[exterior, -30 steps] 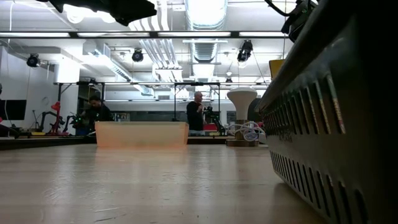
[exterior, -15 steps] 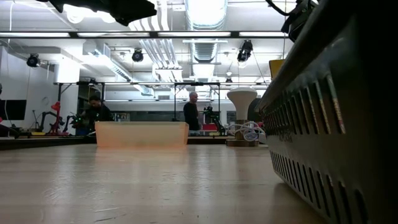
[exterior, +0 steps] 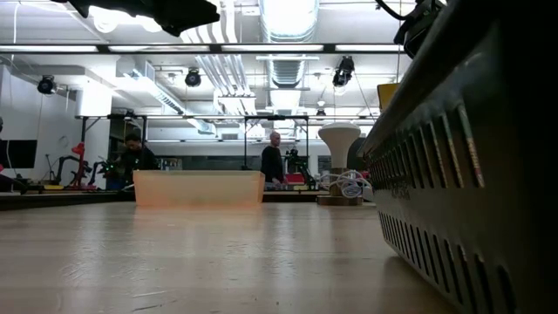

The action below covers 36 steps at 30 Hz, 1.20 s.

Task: Pick & Place School Supplies
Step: Put the crayon box into the right black bin

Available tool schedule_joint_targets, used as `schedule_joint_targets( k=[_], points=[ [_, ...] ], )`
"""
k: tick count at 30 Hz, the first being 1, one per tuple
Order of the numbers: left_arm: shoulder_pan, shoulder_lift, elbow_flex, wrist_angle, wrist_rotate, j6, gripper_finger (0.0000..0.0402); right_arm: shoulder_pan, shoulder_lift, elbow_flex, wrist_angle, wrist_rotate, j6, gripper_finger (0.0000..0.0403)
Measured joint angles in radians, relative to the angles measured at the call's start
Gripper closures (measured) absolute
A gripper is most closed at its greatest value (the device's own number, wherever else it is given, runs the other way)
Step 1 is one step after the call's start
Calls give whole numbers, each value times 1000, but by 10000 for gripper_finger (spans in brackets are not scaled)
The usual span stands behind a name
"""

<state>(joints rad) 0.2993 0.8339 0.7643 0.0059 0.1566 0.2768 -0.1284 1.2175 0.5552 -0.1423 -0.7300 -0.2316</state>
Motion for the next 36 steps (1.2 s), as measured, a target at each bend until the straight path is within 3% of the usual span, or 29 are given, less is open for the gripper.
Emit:
schedule_joint_targets(
  k=[19,36],
  points=[
    [0,0,0,0,0,0,213,0,0,0,6,25,22,260],
    [0,0,0,0,0,0,213,0,-31,0,7,-10,19,246]
  ],
)
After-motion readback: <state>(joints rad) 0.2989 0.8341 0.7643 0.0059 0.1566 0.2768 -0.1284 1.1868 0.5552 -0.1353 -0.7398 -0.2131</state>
